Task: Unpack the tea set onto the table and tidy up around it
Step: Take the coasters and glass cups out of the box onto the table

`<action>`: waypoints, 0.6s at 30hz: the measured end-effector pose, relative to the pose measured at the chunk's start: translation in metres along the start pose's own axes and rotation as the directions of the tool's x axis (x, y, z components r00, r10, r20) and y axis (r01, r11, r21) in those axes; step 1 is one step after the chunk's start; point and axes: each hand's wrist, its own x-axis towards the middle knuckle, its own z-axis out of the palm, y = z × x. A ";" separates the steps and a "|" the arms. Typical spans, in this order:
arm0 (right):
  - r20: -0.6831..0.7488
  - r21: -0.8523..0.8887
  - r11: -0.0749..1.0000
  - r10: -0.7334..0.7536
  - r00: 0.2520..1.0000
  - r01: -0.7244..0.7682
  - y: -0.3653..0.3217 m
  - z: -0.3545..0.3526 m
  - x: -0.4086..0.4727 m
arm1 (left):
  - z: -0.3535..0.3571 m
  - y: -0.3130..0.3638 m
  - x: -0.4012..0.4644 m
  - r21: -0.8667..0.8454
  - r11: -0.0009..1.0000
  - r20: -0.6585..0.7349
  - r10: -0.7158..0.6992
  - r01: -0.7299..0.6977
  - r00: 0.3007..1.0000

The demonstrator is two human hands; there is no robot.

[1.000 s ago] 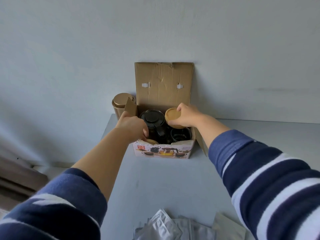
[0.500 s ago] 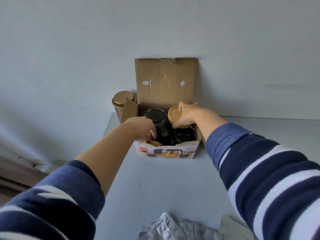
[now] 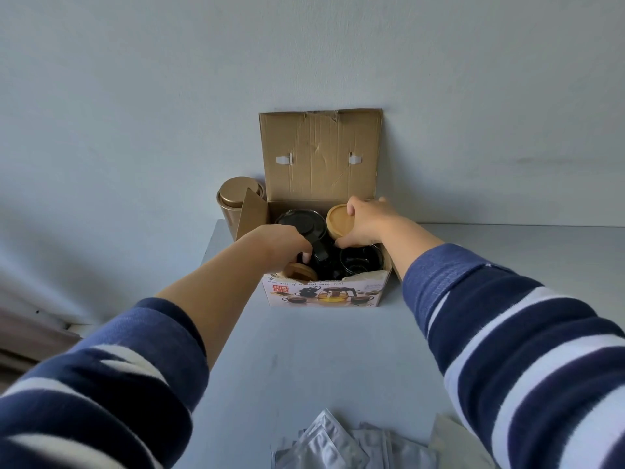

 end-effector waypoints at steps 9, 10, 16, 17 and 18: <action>-0.059 0.016 0.999 -0.027 0.998 0.028 0.004 0.005 -0.003 | 0.012 -0.006 0.003 0.045 0.999 0.002 0.019 -0.019 1.000; -0.066 0.019 0.999 -0.033 0.997 0.034 0.005 0.006 -0.003 | 0.015 -0.007 0.003 0.072 0.997 -0.013 0.027 -0.026 1.000; -0.058 -0.028 0.999 -0.040 0.998 0.039 0.004 -0.002 -0.008 | 0.006 -0.005 -0.002 0.075 0.997 -0.055 -0.022 0.026 0.998; -0.053 -0.060 0.998 -0.040 0.998 0.037 0.002 -0.006 -0.009 | 0.001 -0.006 -0.004 0.086 0.996 -0.060 -0.023 0.029 0.998; -0.057 -0.083 0.996 -0.042 0.998 0.037 0.000 -0.010 -0.010 | -0.005 -0.007 -0.007 0.091 0.995 -0.060 -0.024 0.030 0.998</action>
